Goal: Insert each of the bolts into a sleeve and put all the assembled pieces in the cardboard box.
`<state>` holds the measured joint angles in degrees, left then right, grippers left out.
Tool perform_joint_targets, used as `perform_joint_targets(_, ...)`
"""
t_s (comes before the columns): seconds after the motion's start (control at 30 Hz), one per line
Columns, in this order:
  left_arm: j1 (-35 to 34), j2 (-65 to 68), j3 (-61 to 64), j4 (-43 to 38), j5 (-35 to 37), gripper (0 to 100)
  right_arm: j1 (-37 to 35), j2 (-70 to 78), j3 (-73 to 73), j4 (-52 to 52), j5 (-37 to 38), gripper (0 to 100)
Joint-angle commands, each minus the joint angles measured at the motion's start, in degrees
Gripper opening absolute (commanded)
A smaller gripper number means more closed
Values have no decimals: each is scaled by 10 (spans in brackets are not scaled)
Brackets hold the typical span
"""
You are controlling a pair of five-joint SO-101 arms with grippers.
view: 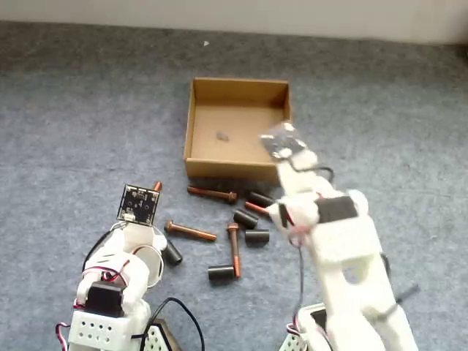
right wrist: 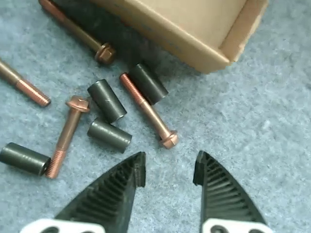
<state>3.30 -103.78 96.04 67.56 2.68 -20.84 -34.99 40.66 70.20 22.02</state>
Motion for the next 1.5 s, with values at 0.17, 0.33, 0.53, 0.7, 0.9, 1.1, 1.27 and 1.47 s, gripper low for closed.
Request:
perform_joint_targets(0.17, -4, 0, 11, 4, -4, 8, -73, 215, -134, -3, 67, 170)
perform_joint_targets(0.33, -4, 0, 11, 4, -4, 8, -73, 324, -215, -3, 70, 170)
perform_joint_targets(0.53, -4, 0, 11, 4, -4, 8, -73, 425, -303, -3, 76, 170)
perform_joint_targets(0.7, -4, 0, 11, 4, -4, 8, -61, 495, -347, -3, 127, 170)
perform_joint_targets(0.9, -4, 0, 11, 4, -4, 8, -28, 563, -391, -3, 136, 169)
perform_joint_targets(1.1, -4, 0, 11, 4, -4, 8, -5, 594, -397, -3, 180, 86)
perform_joint_targets(1.27, -4, 0, 11, 4, -4, 8, 4, 596, -397, 2, 187, 70)
perform_joint_targets(1.47, -4, 0, 11, 4, -4, 8, 0, 591, -397, 15, 185, 7)
